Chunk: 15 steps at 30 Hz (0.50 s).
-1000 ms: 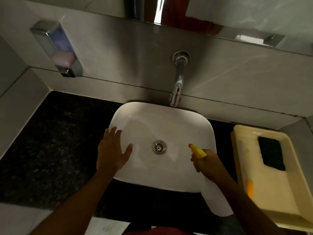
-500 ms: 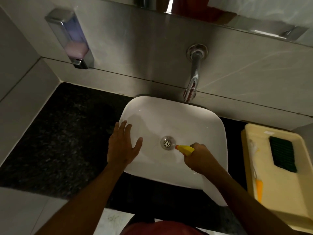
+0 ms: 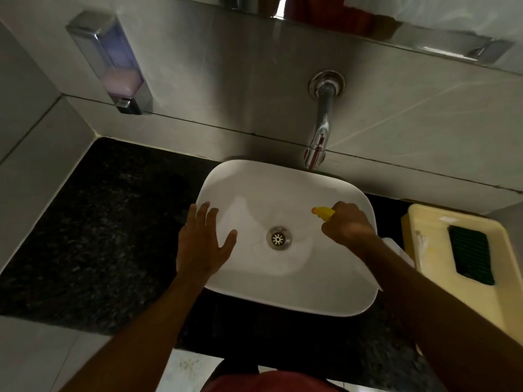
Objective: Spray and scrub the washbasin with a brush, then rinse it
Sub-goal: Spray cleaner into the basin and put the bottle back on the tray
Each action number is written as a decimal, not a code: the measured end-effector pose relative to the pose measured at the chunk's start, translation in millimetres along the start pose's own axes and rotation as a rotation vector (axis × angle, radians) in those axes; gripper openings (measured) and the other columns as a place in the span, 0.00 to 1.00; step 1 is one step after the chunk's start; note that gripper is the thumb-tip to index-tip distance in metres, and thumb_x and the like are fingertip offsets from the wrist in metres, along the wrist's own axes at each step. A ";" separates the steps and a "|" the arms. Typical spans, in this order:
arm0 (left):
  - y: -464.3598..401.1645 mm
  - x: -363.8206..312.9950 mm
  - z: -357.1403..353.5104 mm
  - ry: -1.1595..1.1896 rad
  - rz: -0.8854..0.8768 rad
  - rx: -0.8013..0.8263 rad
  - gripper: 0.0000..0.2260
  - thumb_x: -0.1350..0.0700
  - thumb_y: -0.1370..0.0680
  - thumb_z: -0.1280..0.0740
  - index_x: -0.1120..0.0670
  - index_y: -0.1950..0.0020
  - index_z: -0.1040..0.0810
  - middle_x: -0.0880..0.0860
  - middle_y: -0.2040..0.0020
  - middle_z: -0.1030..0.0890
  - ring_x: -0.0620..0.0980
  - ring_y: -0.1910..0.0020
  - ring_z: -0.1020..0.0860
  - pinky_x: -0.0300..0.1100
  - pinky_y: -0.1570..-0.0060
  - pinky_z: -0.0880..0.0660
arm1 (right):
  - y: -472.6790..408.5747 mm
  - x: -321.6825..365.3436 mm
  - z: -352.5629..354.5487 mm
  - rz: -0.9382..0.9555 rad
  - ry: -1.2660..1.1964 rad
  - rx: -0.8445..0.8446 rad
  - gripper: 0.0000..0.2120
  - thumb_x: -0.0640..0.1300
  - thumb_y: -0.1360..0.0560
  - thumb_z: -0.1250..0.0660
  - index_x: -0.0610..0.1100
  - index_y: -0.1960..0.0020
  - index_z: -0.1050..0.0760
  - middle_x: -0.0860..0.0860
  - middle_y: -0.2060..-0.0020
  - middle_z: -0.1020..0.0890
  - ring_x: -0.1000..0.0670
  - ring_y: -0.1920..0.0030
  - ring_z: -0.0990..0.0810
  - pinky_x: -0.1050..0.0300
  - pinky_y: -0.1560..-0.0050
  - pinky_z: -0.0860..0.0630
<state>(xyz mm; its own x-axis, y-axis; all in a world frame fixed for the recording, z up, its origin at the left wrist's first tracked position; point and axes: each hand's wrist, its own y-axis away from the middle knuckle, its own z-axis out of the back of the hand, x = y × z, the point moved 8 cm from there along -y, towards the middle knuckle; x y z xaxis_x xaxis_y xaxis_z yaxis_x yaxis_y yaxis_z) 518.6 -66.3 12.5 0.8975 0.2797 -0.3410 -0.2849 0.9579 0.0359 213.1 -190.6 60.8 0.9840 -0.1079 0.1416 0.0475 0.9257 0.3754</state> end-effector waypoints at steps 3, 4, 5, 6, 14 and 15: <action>0.0 0.5 0.0 -0.008 -0.003 -0.008 0.34 0.33 0.23 0.44 0.55 0.26 0.34 0.58 0.22 0.34 0.63 0.21 0.41 0.65 0.31 0.30 | 0.2 -12.6 0.2 -0.031 0.025 0.082 0.12 0.46 0.34 0.32 0.43 0.53 0.25 0.45 0.59 0.19 0.44 0.64 0.17 0.56 0.63 0.21; -0.1 -0.1 0.2 -0.010 -0.004 -0.012 0.34 0.32 0.23 0.45 0.55 0.27 0.34 0.59 0.22 0.34 0.63 0.21 0.41 0.65 0.32 0.30 | 1.6 -17.7 -1.1 -0.055 0.022 0.113 0.09 0.46 0.34 0.32 0.43 0.56 0.28 0.46 0.62 0.20 0.46 0.69 0.16 0.58 0.68 0.21; -0.1 -0.4 0.5 -0.011 -0.006 -0.014 0.34 0.32 0.23 0.46 0.55 0.27 0.34 0.59 0.22 0.34 0.63 0.21 0.40 0.65 0.32 0.29 | 3.4 -21.8 -3.1 -0.072 0.023 0.134 0.09 0.46 0.34 0.33 0.44 0.56 0.29 0.48 0.63 0.22 0.47 0.71 0.17 0.59 0.70 0.22; -0.3 -0.7 0.6 -0.013 -0.006 -0.017 0.34 0.32 0.24 0.47 0.55 0.27 0.34 0.59 0.23 0.33 0.63 0.21 0.40 0.65 0.33 0.29 | 3.8 -23.6 -5.6 -0.071 0.036 0.140 0.11 0.47 0.33 0.32 0.44 0.54 0.28 0.48 0.62 0.22 0.48 0.69 0.18 0.59 0.68 0.23; -1.0 -0.1 -2.1 -0.026 -0.014 -0.021 0.34 0.31 0.23 0.47 0.54 0.28 0.34 0.59 0.24 0.32 0.64 0.22 0.38 0.66 0.35 0.28 | 0.5 4.1 -16.2 -0.035 -0.059 0.071 0.15 0.48 0.32 0.30 0.45 0.47 0.24 0.48 0.61 0.22 0.47 0.63 0.21 0.54 0.59 0.23; -0.6 -0.3 -2.0 -0.025 -0.013 -0.020 0.34 0.31 0.23 0.47 0.54 0.28 0.34 0.59 0.24 0.32 0.64 0.22 0.38 0.66 0.35 0.28 | -2.1 5.4 -11.3 -0.037 -0.057 0.050 0.16 0.49 0.32 0.30 0.44 0.46 0.24 0.47 0.60 0.21 0.46 0.61 0.21 0.53 0.57 0.22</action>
<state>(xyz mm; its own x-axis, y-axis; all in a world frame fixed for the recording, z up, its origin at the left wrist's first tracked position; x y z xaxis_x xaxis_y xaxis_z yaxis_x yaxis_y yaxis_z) 517.8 -67.2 10.7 0.9094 0.2687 -0.3175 -0.2794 0.9601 0.0122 220.3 -189.0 50.4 0.9703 -0.1638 0.1780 0.0740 0.9015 0.4264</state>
